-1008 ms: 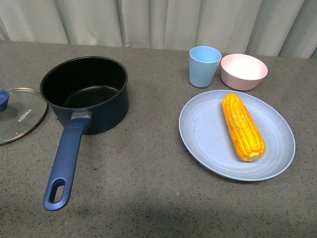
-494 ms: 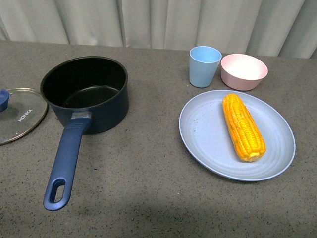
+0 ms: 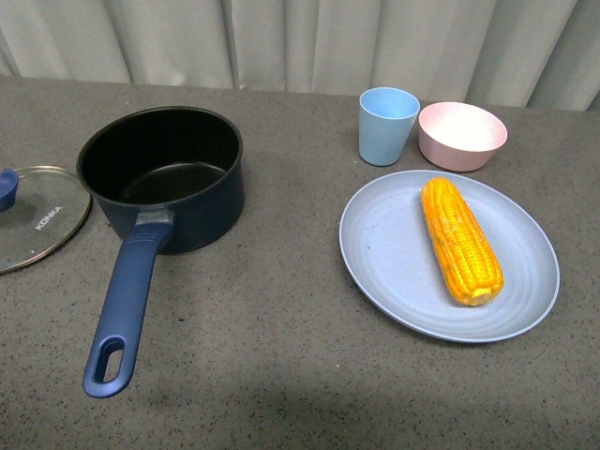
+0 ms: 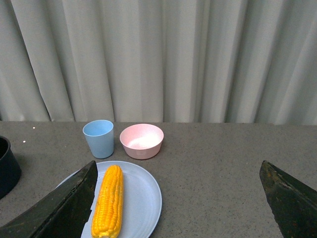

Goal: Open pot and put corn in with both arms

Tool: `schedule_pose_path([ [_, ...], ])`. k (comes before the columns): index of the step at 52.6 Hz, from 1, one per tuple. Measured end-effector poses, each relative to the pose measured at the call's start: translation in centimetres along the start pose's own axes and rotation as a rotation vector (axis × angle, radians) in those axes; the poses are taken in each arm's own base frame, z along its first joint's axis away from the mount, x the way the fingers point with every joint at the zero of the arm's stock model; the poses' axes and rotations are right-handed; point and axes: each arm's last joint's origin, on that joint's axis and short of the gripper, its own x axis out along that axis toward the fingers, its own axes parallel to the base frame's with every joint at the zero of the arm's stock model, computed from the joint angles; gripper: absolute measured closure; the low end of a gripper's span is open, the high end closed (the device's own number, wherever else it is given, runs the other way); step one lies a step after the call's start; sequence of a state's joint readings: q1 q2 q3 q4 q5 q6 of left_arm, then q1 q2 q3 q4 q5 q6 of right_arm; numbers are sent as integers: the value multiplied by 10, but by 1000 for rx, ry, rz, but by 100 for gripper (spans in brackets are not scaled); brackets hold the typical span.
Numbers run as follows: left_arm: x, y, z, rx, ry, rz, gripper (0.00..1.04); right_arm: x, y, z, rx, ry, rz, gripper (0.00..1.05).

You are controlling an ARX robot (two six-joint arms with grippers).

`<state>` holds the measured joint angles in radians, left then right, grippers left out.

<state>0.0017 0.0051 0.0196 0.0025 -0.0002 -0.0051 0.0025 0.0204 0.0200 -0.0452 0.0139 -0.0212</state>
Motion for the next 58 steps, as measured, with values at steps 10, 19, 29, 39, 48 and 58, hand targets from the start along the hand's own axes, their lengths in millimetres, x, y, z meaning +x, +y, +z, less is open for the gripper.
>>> schedule_pose_path([
  [10,0,0,0,0,0,0,47,16,3,-2,-51,182,15,9],
  [19,0,0,0,0,0,0,18,68,12,15,-21,288,57,9],
  [29,0,0,0,1,0,0,6,146,32,-11,-11,640,85,9],
  [39,0,0,0,1,0,0,6,199,54,-33,0,782,89,9],
  [48,0,0,0,1,0,0,6,223,70,-46,55,855,89,9],
  [58,0,0,0,1,0,0,6,243,88,-61,121,927,57,9],
])
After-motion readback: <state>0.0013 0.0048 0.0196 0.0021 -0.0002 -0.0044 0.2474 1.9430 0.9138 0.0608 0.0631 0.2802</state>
